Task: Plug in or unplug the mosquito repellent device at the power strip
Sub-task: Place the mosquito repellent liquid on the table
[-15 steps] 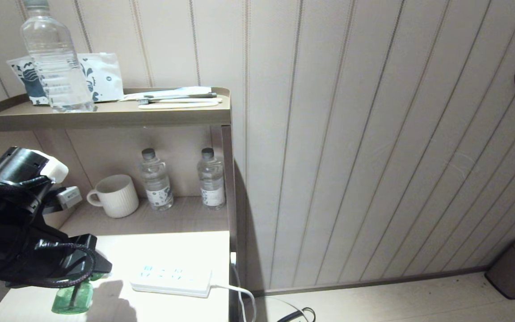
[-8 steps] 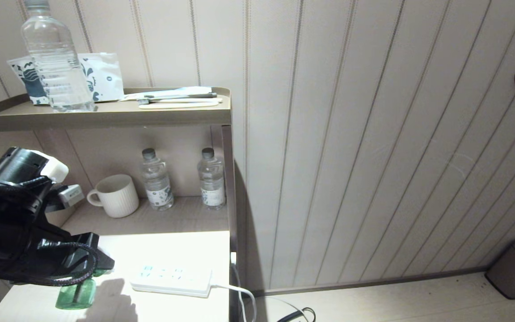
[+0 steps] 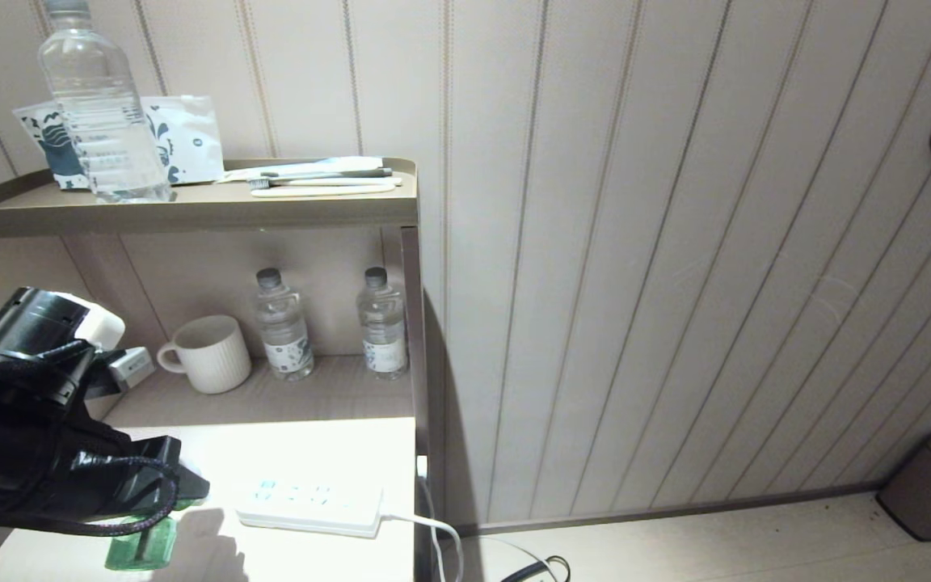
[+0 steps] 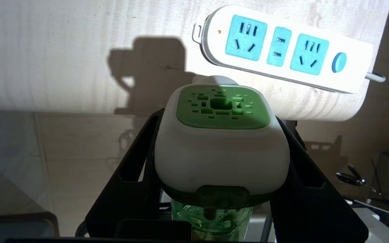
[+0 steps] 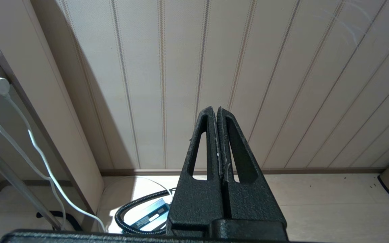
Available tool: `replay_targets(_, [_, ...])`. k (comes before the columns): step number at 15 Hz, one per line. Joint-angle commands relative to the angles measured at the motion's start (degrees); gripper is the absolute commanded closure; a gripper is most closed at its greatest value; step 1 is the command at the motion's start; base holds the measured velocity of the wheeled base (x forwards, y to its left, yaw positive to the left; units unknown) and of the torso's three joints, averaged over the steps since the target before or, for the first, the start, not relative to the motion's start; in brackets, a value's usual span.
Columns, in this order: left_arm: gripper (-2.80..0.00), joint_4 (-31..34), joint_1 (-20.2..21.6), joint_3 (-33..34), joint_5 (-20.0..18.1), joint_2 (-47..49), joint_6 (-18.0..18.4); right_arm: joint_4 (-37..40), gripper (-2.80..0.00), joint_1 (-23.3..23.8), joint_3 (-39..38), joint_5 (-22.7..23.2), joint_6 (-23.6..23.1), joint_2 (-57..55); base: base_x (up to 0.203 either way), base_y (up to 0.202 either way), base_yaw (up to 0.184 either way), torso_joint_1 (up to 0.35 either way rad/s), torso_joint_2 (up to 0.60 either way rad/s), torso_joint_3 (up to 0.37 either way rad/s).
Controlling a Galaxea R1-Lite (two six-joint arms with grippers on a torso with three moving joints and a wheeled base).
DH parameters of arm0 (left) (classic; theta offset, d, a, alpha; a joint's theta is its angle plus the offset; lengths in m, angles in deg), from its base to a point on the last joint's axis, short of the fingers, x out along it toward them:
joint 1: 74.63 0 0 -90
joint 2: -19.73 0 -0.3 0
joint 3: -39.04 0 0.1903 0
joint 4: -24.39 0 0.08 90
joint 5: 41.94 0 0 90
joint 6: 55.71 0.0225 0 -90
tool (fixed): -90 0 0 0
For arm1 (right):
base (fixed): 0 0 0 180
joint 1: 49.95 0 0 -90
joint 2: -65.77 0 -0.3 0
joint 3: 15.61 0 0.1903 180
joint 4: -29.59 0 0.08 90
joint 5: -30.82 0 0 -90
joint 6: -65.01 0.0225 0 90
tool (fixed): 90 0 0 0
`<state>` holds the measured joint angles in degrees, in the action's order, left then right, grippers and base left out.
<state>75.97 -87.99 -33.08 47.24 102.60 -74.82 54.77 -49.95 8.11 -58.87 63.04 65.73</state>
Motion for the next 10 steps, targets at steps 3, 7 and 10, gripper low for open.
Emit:
replay_targets(3, [0.00,-0.4,0.0,0.6,0.2,-1.6,0.3,0.1,0.00,0.0,0.0,0.0,0.0,0.0,0.000,0.000,0.000,0.000,0.00,0.000])
replay_targets(7, [0.00,-5.5,0.0,4.8,1.3,-4.1,1.9,0.2,0.00,0.0,0.0,0.0,0.0,0.0,0.000,0.000,0.000,0.000,0.00,0.000])
replay_targets(10, [0.00,-11.1,0.0,9.6,3.7,-5.1,2.7,0.2,0.00,0.0,0.0,0.0,0.0,0.0,0.000,0.000,0.000,0.000,0.00,0.000])
